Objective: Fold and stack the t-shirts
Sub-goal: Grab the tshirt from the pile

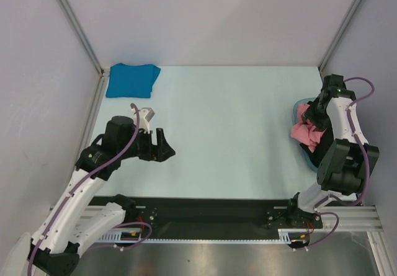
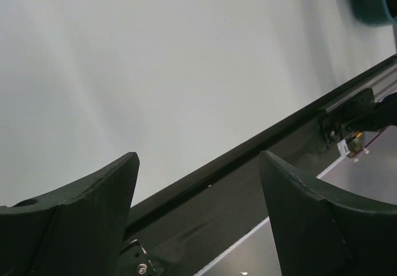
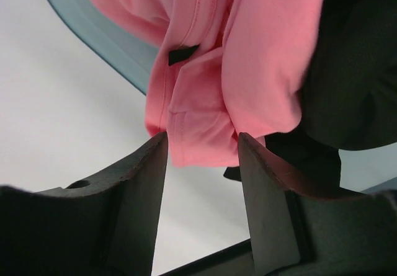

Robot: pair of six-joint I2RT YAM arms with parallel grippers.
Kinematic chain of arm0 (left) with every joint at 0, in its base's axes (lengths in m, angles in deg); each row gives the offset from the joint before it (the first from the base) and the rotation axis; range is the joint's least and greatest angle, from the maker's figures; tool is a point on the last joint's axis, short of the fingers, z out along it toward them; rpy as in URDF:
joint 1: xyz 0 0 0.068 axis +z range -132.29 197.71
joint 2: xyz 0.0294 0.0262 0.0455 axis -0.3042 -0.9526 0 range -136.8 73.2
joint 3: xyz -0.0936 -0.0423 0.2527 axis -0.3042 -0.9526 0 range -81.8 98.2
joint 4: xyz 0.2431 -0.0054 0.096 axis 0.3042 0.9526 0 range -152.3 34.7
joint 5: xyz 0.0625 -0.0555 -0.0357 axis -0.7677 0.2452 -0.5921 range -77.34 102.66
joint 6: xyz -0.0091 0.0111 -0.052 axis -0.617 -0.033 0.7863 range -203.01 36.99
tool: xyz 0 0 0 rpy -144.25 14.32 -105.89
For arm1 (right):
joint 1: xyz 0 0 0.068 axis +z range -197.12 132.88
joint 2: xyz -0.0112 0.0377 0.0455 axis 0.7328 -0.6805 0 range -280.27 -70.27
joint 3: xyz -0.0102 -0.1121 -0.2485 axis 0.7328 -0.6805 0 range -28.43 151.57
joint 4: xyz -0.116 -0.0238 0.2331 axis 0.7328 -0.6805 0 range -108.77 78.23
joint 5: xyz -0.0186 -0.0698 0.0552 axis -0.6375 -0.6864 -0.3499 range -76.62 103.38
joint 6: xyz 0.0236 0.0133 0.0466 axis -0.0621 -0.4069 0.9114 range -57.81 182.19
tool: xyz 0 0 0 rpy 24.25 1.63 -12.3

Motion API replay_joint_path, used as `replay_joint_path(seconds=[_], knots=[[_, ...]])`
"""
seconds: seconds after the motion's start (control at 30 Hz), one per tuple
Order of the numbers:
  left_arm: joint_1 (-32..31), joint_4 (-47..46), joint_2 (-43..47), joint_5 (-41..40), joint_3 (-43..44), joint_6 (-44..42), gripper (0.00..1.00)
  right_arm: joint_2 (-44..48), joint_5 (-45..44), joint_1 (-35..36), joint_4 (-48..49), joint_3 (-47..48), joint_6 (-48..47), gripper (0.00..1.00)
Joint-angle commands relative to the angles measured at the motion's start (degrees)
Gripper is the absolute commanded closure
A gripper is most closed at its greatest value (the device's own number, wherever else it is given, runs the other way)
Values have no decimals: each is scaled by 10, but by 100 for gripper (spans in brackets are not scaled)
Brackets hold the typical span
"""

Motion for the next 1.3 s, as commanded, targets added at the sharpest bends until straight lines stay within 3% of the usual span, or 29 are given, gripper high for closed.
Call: replay_joint_path(seconds=[0.0,0.13,0.3,0.6,0.83,0.93,0.97,1.03,1.07,1.27], knots=[[-26,6,8,-48,42,-61,16,-8,-8,2,26,2,12,47],[-55,17,6,-78,60,-86,16,-15,-9,7,34,-8,4,48],[-66,22,6,-87,67,-96,15,-19,0,9,49,-24,0,57],[-66,24,8,-77,59,-89,14,-36,-6,27,48,-20,-10,50],[-67,27,8,-71,63,-90,14,-36,-30,44,42,-27,-12,52],[-66,31,10,-72,65,-91,15,-27,-48,44,35,-23,-17,64],[-67,30,10,-71,65,-91,14,-22,-57,42,34,-21,-19,77],[-69,30,10,-68,65,-91,14,-21,-62,39,27,-5,-21,89],[-69,30,10,-66,65,-91,14,-24,-66,35,22,1,-22,100],[-72,31,11,-72,71,-92,15,-22,-110,-2,-20,116,-27,100]])
